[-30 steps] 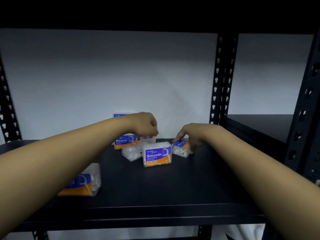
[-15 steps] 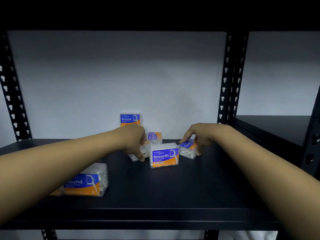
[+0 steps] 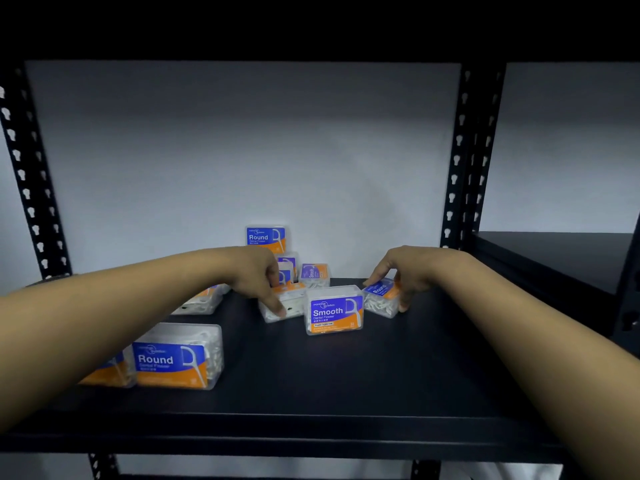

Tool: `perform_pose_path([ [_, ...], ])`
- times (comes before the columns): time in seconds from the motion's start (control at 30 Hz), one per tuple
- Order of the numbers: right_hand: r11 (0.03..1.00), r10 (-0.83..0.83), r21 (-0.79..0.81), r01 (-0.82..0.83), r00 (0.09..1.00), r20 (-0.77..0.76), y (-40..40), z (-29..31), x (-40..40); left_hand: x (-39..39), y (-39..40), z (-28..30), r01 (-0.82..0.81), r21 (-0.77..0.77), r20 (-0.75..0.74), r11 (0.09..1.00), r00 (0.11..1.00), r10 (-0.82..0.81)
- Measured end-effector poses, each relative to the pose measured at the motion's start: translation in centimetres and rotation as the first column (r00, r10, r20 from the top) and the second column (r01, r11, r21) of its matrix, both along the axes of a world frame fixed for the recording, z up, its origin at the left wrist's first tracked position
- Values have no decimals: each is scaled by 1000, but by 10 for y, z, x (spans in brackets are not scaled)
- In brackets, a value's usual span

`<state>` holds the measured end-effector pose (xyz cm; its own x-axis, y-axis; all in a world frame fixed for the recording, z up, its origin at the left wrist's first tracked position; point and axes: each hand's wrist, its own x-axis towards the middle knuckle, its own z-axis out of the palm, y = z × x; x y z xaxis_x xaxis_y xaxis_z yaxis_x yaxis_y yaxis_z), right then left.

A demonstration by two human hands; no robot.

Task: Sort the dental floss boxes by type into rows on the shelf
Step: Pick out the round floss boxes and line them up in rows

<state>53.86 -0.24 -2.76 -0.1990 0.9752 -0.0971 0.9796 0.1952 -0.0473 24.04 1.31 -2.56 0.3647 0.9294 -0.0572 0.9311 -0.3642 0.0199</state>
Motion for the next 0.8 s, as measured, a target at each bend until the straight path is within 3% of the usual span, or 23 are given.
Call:
perform_pose_path([
  [0.4, 1000, -5, 3, 5, 1000, -12, 2, -1, 0, 10, -11, 12, 106, -90, -26, 990, 994, -109],
  [0.53, 1000, -1, -3, 1, 1000, -9, 2, -1, -1, 3, -7, 16, 134, -64, -57, 989, 989, -138],
  [0.7, 1000, 0, -6, 0, 1000, -19, 0, 1, -1, 18, -19, 9, 115, 69, 66, 991, 991, -120],
  [0.8, 1000, 0, -3, 0, 1000, -21, -1, 0, 0, 32, -25, 0, 127, -25, -25, 992, 991, -128],
])
